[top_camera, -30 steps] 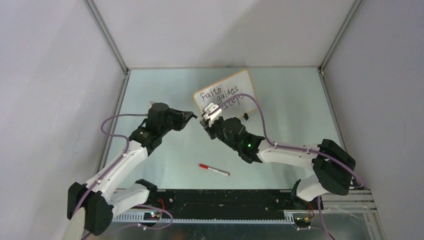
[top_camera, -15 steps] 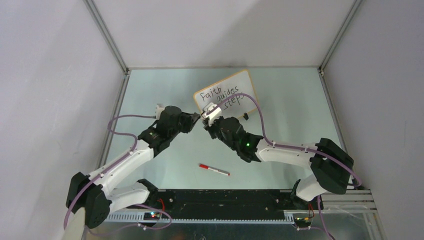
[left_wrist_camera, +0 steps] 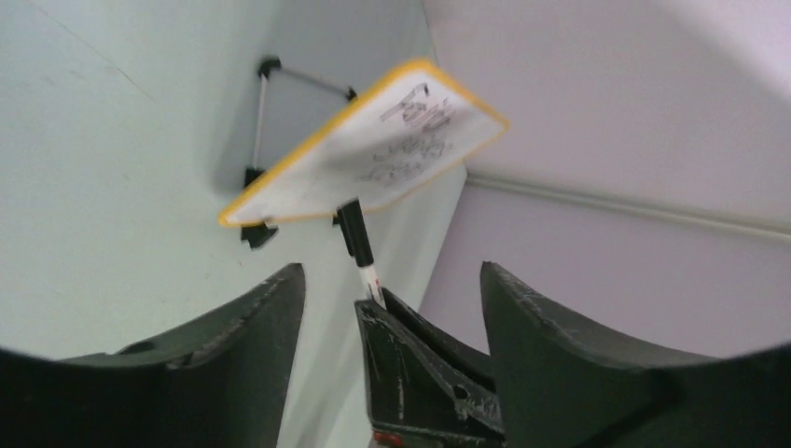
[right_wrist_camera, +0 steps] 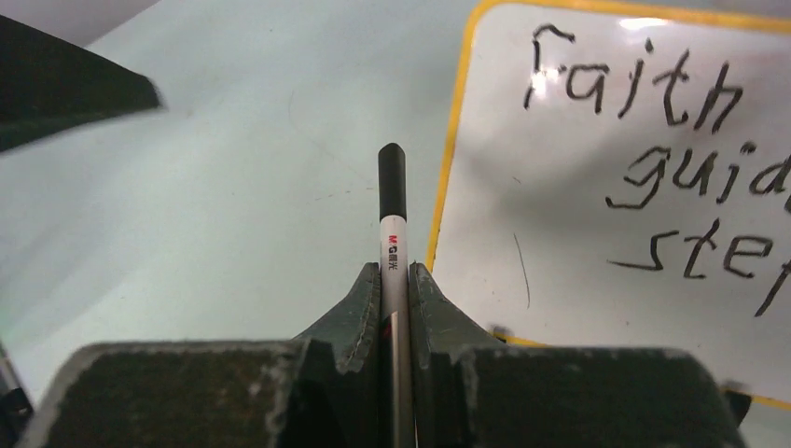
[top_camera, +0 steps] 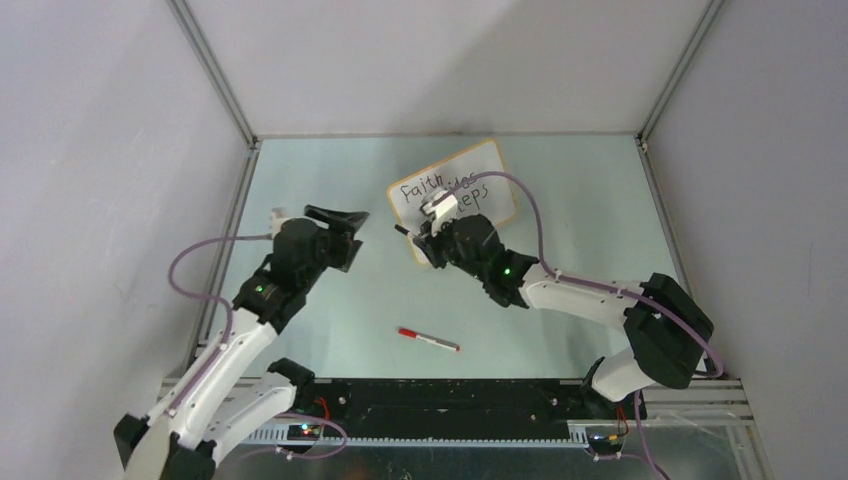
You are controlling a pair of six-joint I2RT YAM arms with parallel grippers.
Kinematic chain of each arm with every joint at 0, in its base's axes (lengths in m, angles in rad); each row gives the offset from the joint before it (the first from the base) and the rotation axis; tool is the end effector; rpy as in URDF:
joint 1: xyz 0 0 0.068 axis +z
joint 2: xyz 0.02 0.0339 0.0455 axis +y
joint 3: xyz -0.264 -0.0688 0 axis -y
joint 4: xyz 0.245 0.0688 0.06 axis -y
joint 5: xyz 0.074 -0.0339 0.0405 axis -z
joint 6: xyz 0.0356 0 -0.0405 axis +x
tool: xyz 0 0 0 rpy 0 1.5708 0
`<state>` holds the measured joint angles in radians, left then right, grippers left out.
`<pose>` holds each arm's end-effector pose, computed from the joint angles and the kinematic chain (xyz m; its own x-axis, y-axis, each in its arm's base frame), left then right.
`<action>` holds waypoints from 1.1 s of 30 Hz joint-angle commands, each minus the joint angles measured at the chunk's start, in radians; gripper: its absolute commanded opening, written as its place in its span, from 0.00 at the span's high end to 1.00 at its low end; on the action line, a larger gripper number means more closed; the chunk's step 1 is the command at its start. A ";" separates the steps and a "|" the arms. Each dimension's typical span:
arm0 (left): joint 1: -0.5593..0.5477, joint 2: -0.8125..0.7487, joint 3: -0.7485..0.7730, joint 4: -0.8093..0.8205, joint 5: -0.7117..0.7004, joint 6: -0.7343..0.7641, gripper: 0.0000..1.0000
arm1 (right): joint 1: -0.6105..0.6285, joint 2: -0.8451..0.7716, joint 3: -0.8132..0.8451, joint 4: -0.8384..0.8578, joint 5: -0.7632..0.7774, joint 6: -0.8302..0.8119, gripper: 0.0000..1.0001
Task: Write a sentence on the whiteboard
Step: Insert the whiteboard marker without the cap into the pen cap, then put down the whiteboard marker at the center of the board.
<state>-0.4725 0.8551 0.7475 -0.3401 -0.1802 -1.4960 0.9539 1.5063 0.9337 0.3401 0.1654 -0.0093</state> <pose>0.1766 -0.0831 0.2989 -0.3318 -0.9322 -0.1447 -0.3617 0.2674 -0.8931 0.2059 0.2801 0.2695 -0.1267 -0.1945 -0.9727 -0.7131 0.6995 -0.0470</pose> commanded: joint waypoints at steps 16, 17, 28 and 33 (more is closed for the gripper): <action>0.120 -0.191 -0.077 -0.112 0.016 0.850 0.01 | -0.198 -0.078 -0.179 -0.116 -0.539 0.576 1.00; 0.120 -0.217 -0.120 -0.089 0.070 0.842 0.01 | -0.194 -0.075 -0.206 -0.092 -0.532 0.599 1.00; 0.118 -0.357 -0.351 0.114 0.163 0.795 0.01 | -0.162 -0.037 -0.273 -0.048 -0.396 0.657 0.66; 0.118 -0.392 -0.398 0.155 0.169 0.799 0.00 | -0.171 -0.091 -0.273 -0.137 -0.303 0.653 0.02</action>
<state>-0.3576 0.4976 0.3737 -0.2600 -0.0292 -0.7307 0.7883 1.4635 0.6571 0.2337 -0.2371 0.6430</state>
